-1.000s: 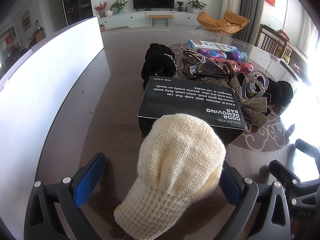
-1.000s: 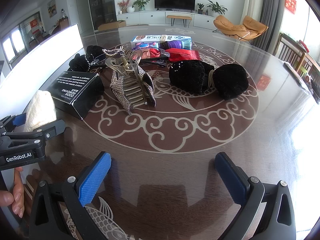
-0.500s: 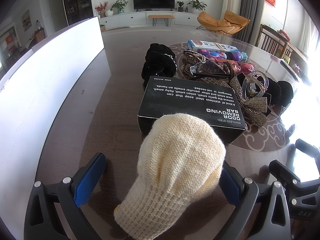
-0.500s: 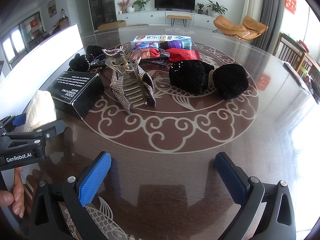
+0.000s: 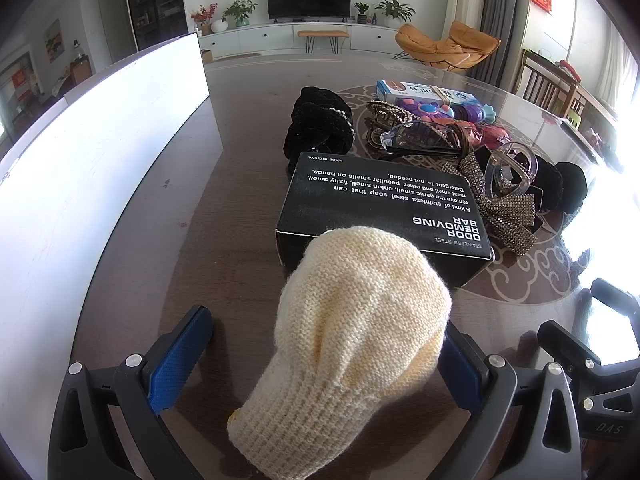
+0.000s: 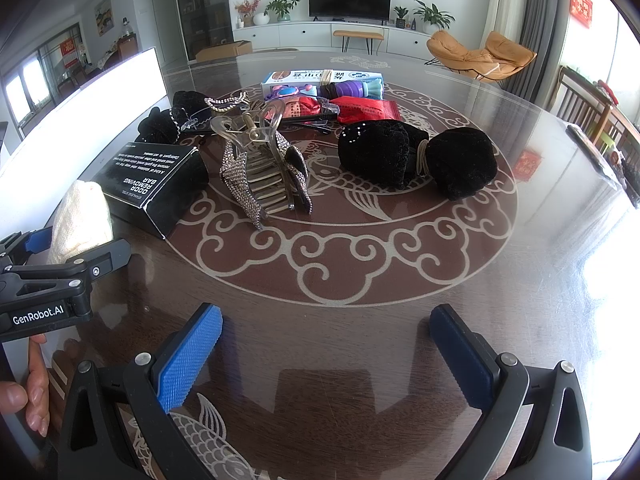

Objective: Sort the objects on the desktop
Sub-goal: 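Hold the cream knitted glove in the left gripper above the table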

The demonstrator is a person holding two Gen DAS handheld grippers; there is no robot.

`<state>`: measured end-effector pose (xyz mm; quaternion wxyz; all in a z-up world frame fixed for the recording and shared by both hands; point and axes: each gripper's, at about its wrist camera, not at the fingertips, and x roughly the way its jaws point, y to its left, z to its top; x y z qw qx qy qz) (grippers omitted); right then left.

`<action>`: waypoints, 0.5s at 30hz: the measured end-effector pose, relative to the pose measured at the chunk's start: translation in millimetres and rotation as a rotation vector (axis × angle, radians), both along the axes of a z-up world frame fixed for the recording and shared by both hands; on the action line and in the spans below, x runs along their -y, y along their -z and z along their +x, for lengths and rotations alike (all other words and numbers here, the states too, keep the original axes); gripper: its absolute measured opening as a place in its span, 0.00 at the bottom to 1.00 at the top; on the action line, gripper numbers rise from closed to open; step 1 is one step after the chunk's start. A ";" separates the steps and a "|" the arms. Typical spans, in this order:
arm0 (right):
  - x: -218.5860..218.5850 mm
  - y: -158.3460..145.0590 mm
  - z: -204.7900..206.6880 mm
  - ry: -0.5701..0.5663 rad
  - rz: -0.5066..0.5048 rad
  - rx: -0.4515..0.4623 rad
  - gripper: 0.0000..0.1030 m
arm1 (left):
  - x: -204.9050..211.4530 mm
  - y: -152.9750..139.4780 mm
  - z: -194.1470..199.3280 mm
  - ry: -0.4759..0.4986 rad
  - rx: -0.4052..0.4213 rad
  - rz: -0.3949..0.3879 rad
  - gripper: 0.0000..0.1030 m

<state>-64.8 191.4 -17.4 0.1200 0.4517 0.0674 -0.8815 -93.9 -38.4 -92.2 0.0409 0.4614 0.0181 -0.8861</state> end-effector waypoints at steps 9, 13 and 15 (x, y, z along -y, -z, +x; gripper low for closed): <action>0.1 0.0 -0.1 0.000 0.000 0.000 1.00 | 0.6 0.0 0.4 -0.007 -0.002 0.000 1.00; 0.0 0.1 -0.1 0.000 0.000 0.000 1.00 | 0.2 0.0 0.7 -0.008 -0.002 -0.001 1.00; 0.0 0.1 -0.1 0.000 0.000 0.000 1.00 | 0.2 0.0 0.8 -0.007 -0.002 -0.001 1.00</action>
